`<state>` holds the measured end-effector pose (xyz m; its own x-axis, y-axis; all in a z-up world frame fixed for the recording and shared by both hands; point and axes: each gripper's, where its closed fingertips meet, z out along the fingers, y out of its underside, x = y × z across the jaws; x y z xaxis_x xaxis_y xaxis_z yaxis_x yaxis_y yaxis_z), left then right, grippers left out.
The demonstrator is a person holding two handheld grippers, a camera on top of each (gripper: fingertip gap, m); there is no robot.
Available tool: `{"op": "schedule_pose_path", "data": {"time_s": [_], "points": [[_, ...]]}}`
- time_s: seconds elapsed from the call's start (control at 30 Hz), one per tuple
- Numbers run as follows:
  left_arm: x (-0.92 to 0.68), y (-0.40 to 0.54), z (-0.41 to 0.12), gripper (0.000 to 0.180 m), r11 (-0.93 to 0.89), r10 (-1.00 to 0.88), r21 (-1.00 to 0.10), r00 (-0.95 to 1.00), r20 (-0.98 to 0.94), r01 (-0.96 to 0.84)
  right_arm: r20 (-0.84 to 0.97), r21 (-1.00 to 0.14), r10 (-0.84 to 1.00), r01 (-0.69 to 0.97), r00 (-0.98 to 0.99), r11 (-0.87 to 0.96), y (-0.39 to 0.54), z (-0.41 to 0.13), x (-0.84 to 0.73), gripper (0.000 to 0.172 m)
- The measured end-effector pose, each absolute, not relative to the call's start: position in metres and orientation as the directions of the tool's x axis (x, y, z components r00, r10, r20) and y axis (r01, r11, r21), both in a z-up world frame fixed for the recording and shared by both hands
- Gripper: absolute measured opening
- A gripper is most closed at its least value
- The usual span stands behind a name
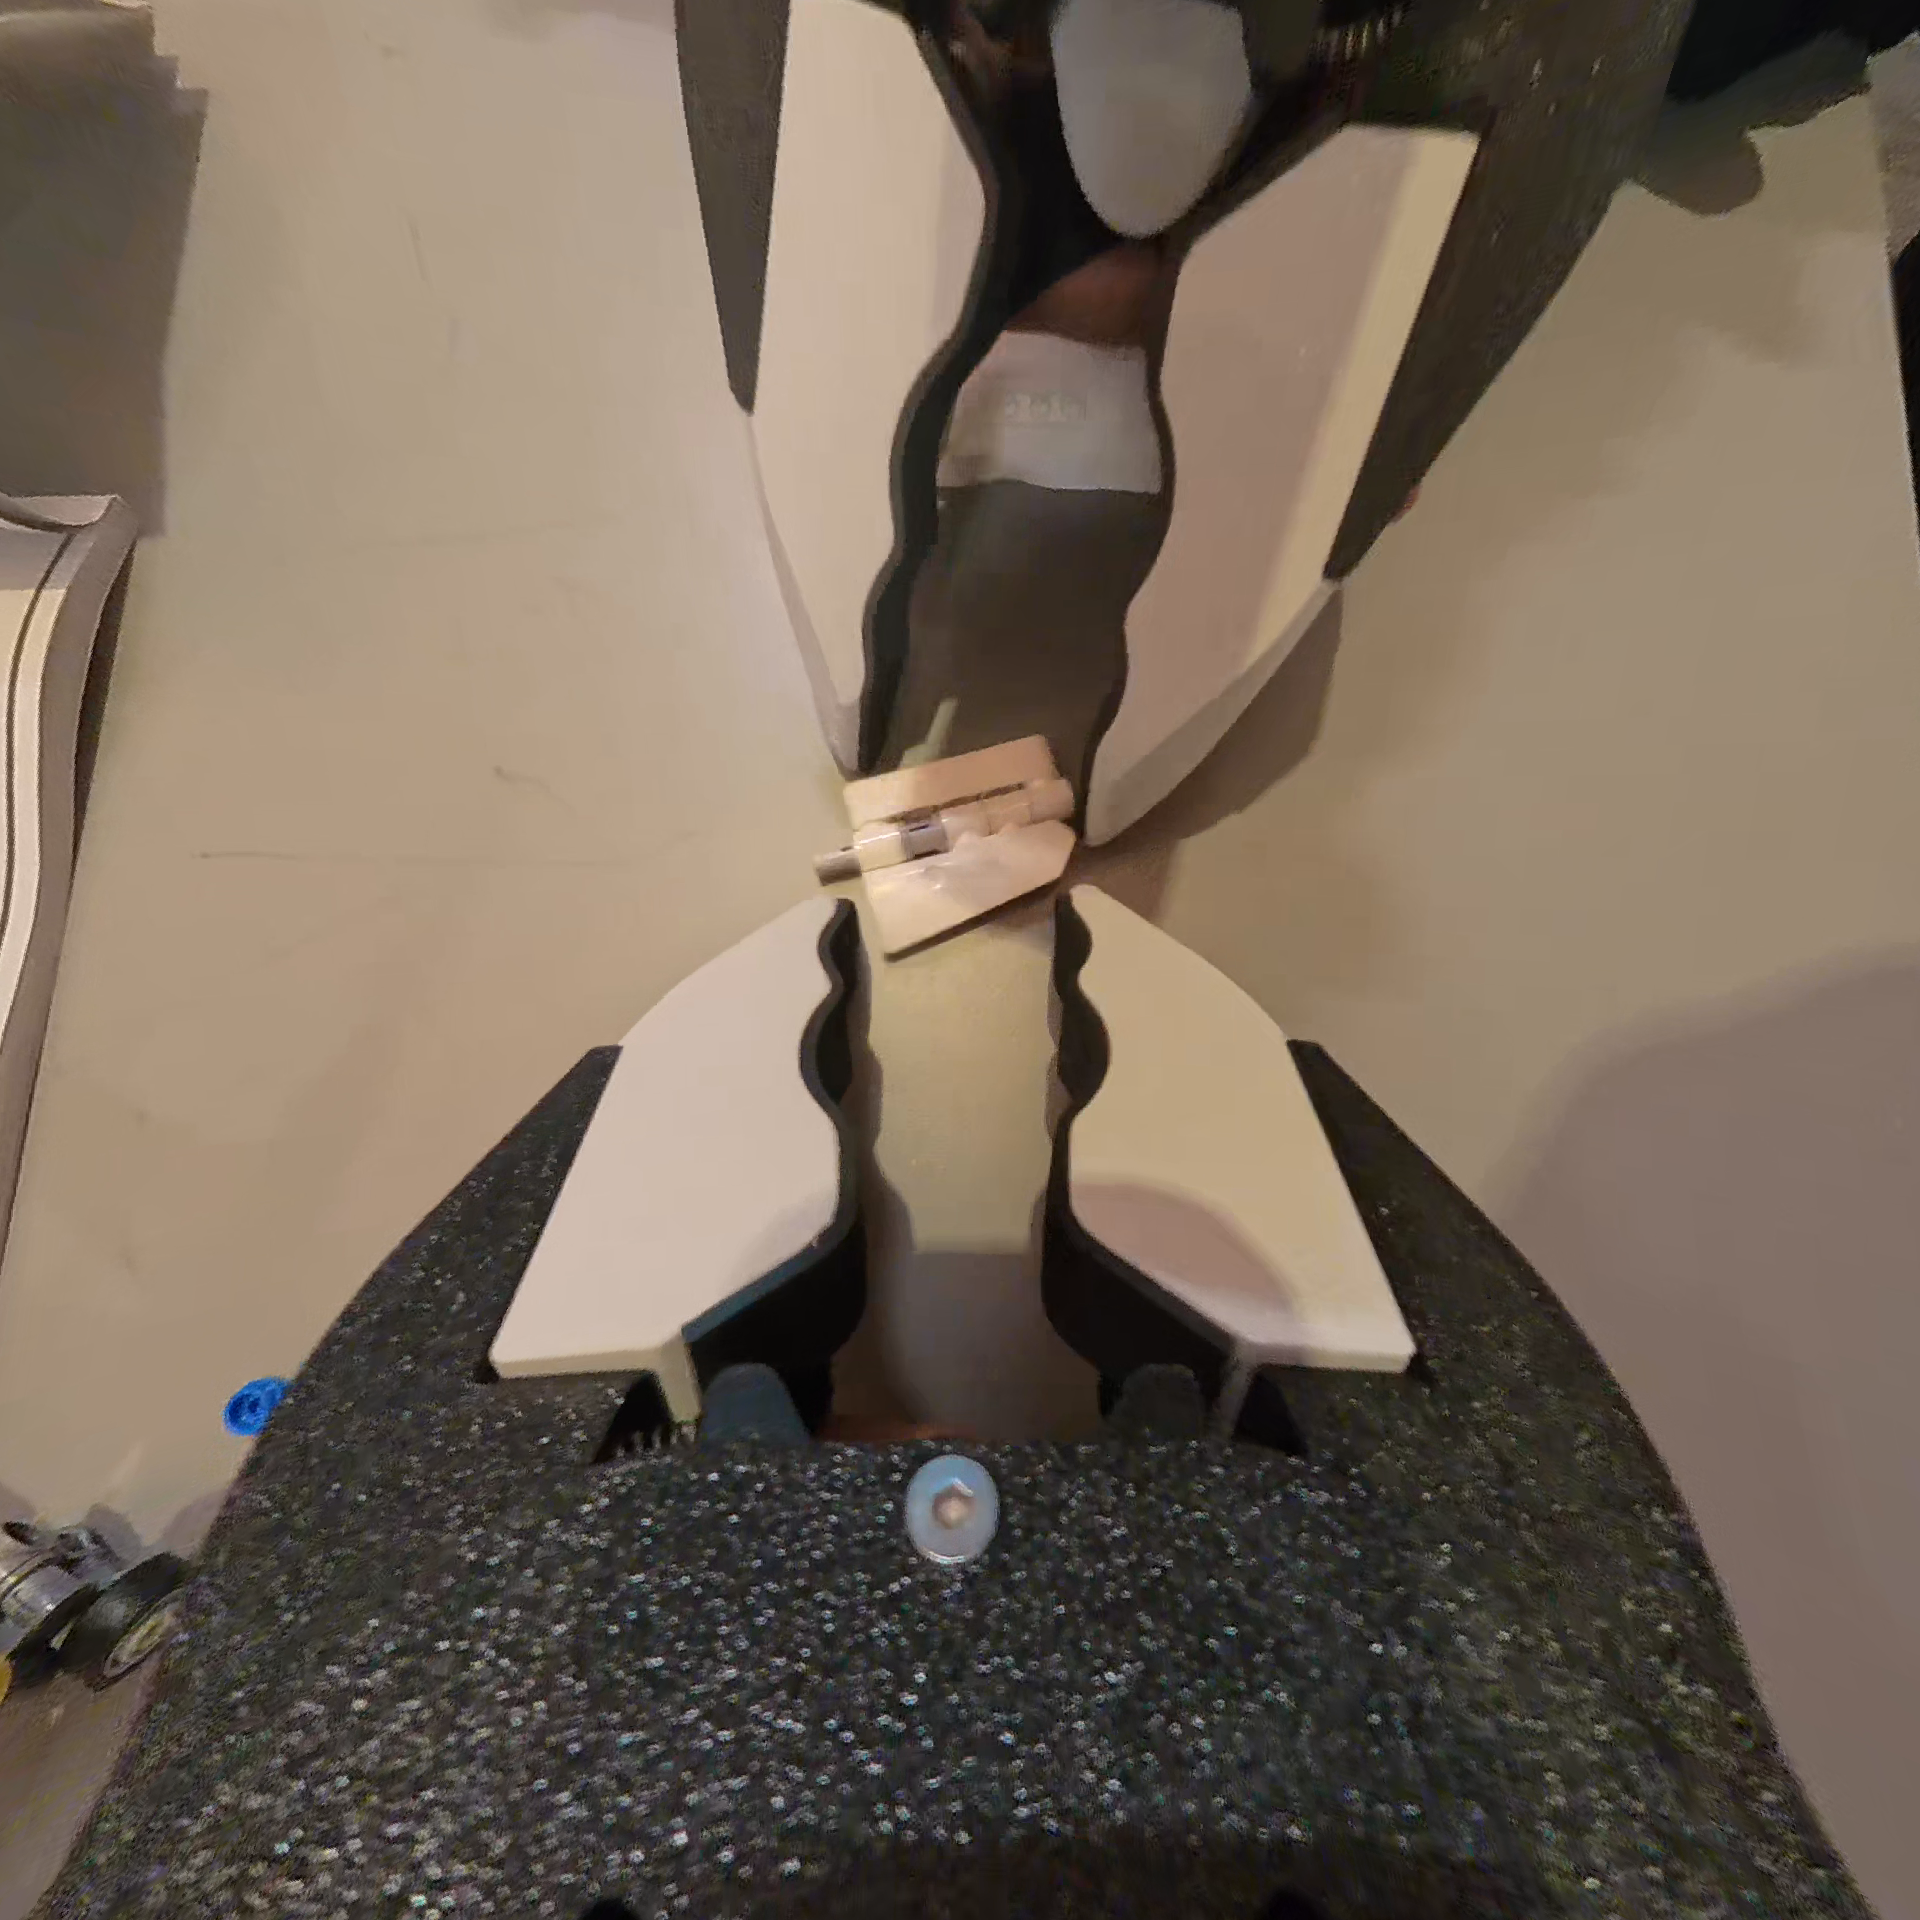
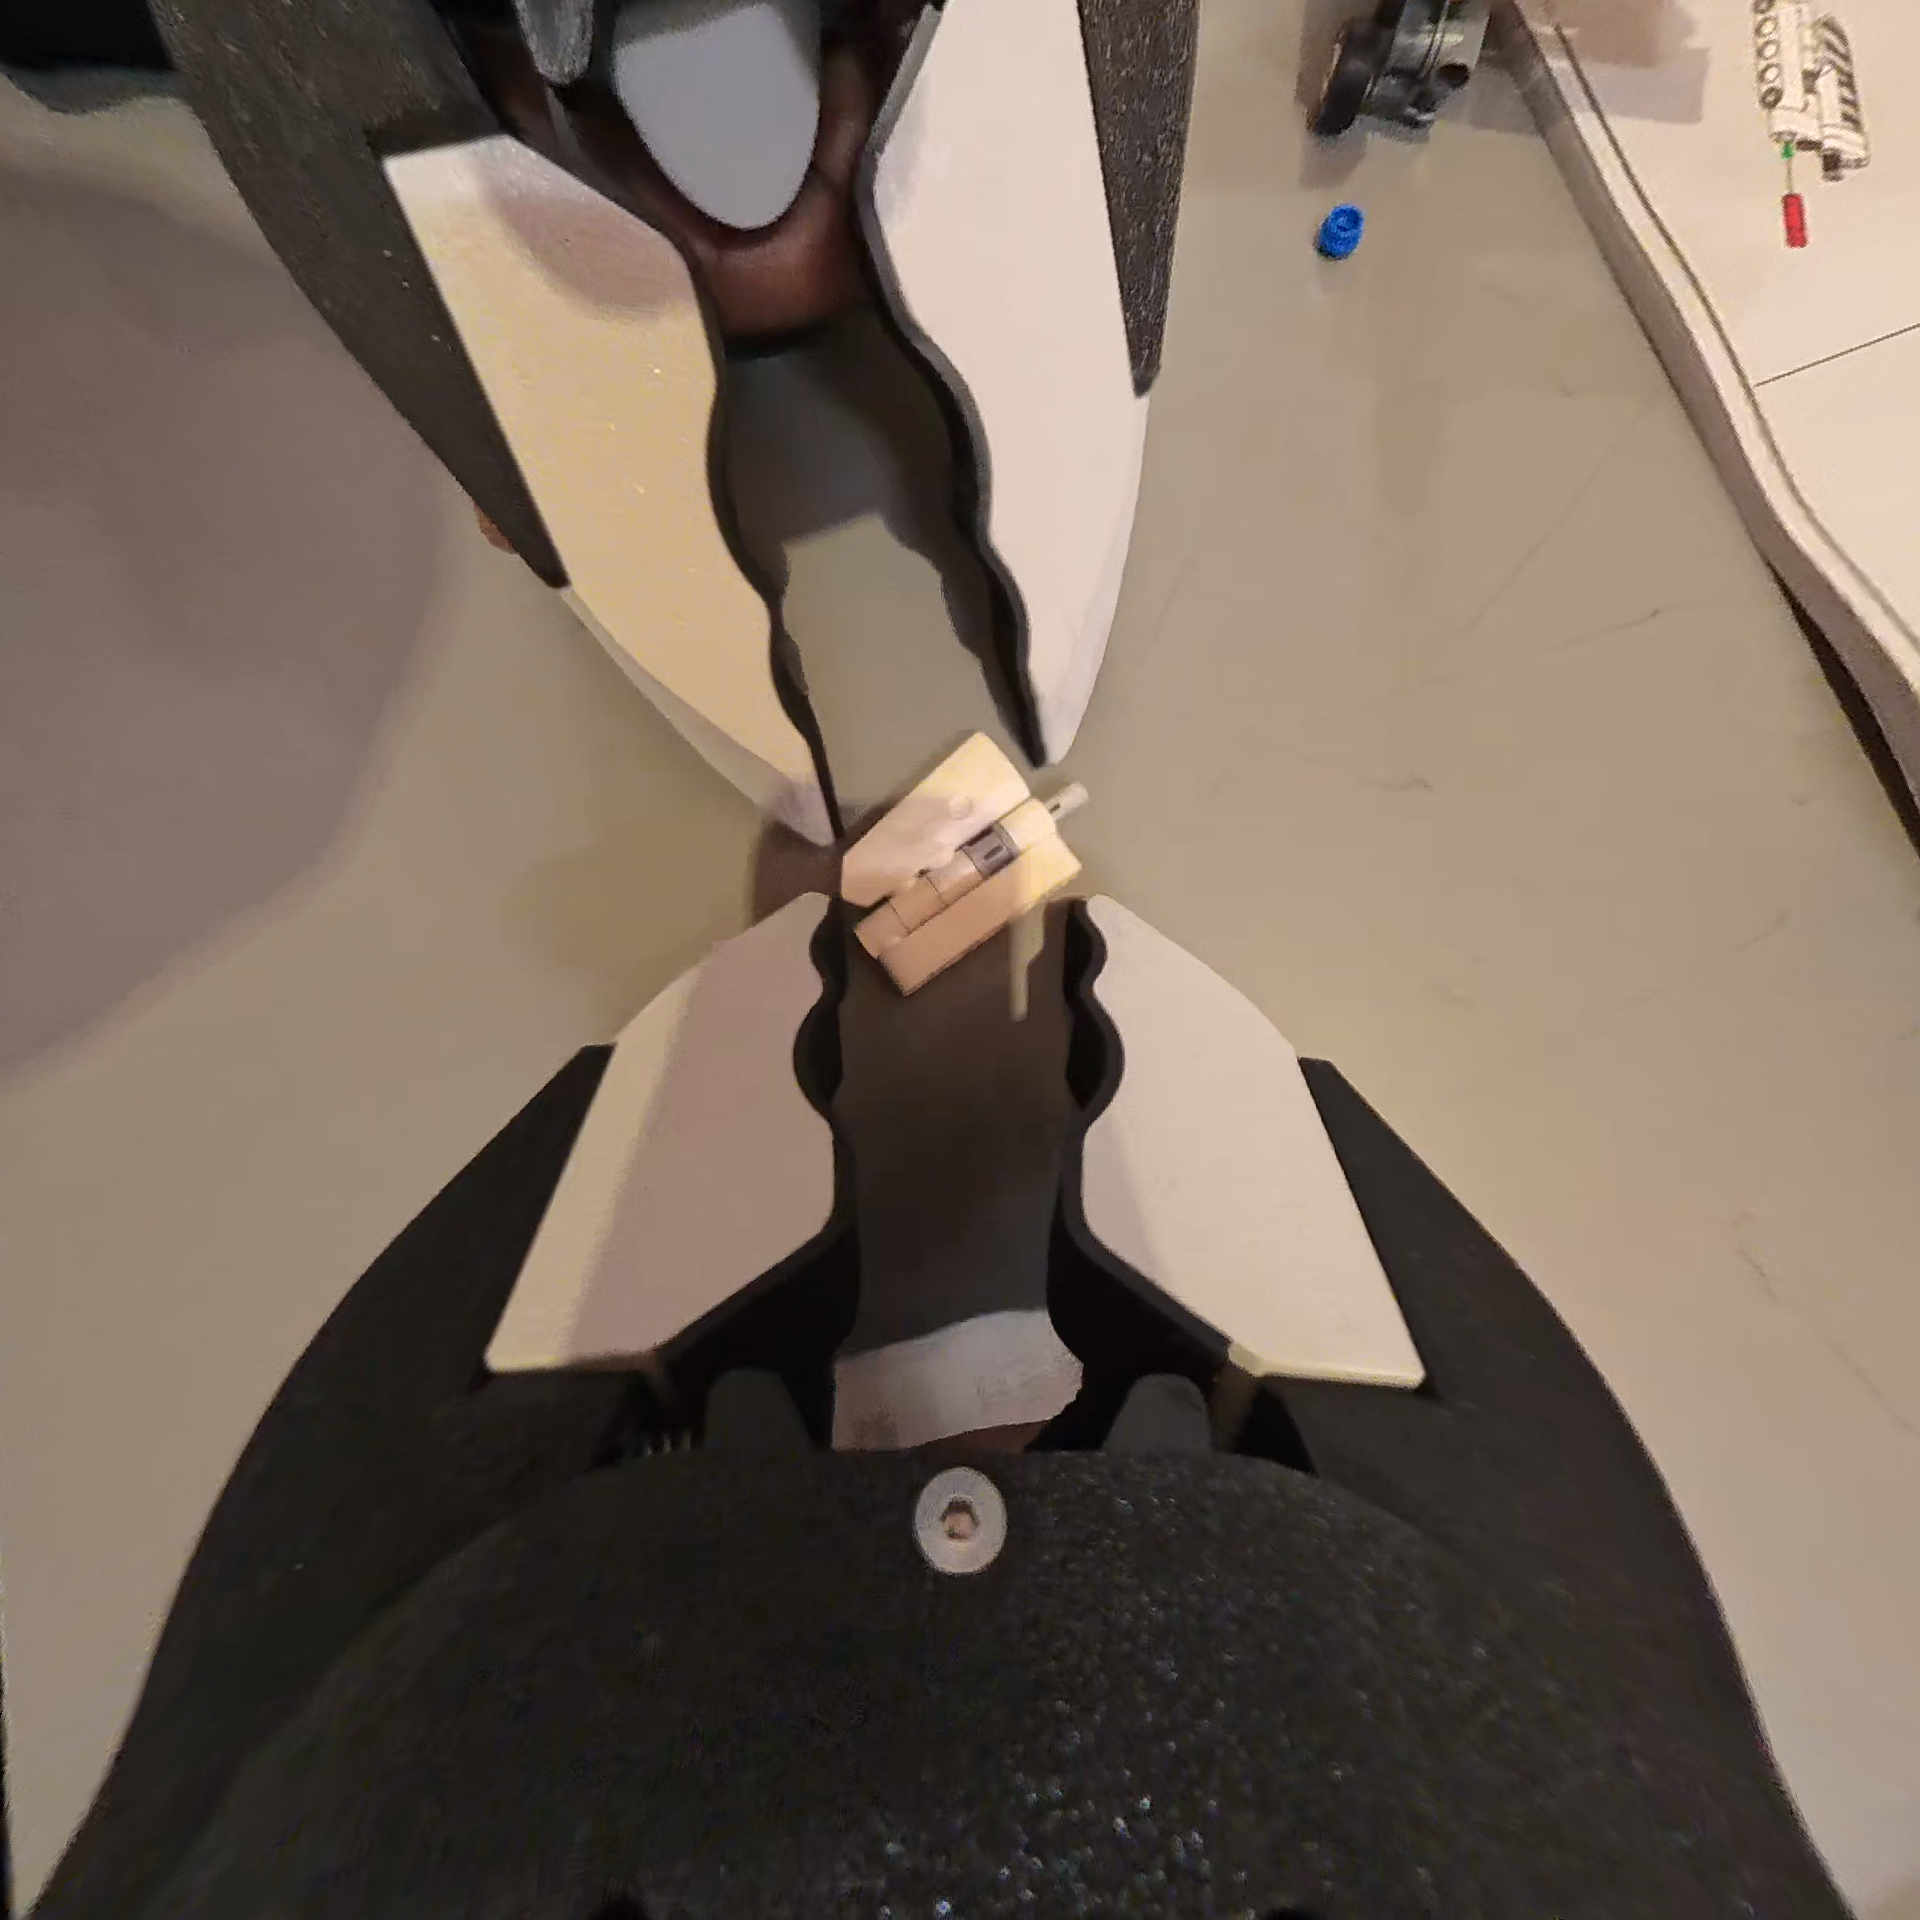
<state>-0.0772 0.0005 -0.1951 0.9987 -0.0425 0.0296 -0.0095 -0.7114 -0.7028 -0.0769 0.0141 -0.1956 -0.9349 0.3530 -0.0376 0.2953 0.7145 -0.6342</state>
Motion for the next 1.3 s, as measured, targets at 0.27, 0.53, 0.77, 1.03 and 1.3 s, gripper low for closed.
{"op": "schedule_pose_path", "data": {"time_s": [0.27, 0.53, 0.77, 1.03, 1.3], "points": [[-0.083, -0.001, -0.194, 0.034, -0.705, 0.005, -0.706, 0.996, 0.091, 0.068, -0.054, -0.651, 0.371, 0.314, -0.927, 0.691, 0.013, -0.195, -0.079, 0.029], [-0.091, -0.005, -0.19, 0.036, -0.682, 0.054, -0.713, 0.983, 0.173, 0.163, 0.007, -0.702, 0.354, 0.248, -0.935, 0.668, 0.012, -0.185, -0.085, 0.028], [-0.096, -0.002, -0.17, 0.04, -0.568, 0.065, -0.758, 0.936, 0.347, 0.32, 0.165, -0.766, 0.347, 0.101, -0.923, 0.635, 0.01, -0.166, -0.094, 0.028], [-0.092, 0.006, -0.153, 0.038, -0.458, 0.024, -0.76, 0.862, 0.507, 0.46, 0.22, -0.834, 0.375, 0.026, -0.901, 0.552, 0.006, -0.146, -0.098, 0.028], [-0.091, 0.007, -0.147, 0.008, -0.428, -0.002, -0.752, 0.832, 0.555, 0.501, 0.217, -0.836, 0.375, 0.027, -0.901, 0.548, 0.005, -0.148, -0.098, 0.014]]}}
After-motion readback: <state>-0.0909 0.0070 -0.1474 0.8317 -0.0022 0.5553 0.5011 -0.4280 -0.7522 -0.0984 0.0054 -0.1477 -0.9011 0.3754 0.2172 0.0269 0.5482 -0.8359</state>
